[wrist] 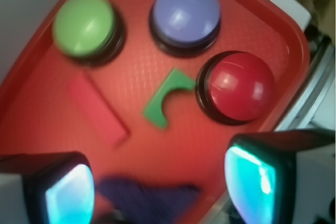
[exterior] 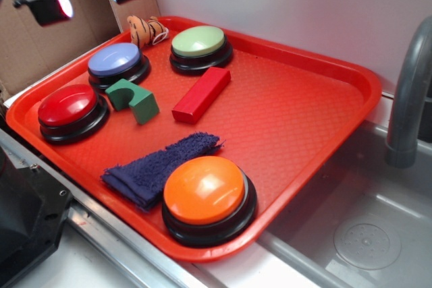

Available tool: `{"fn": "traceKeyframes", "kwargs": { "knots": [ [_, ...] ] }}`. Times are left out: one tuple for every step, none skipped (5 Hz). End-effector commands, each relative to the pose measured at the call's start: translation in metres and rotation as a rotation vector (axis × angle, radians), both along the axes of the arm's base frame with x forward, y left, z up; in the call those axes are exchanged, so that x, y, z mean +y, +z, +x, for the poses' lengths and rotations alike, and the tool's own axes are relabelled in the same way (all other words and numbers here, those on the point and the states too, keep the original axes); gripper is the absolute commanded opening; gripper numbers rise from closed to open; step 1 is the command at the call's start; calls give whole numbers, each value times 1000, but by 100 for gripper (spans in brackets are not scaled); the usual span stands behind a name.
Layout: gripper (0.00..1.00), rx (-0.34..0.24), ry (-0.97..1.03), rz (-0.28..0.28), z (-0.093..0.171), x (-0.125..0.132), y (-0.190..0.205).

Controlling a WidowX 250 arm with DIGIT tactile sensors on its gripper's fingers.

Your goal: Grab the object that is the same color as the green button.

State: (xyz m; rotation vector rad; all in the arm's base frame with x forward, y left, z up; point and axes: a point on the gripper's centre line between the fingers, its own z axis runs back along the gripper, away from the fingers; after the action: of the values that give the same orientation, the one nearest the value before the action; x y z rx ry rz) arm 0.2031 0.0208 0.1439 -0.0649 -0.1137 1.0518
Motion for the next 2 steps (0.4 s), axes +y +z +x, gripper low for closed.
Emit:
{"fn": "traceKeyframes", "kwargs": {
  "knots": [
    [100, 61, 363, -42, 19, 17, -63],
    [100, 85, 370, -41, 17, 19, -92]
  ]
}}
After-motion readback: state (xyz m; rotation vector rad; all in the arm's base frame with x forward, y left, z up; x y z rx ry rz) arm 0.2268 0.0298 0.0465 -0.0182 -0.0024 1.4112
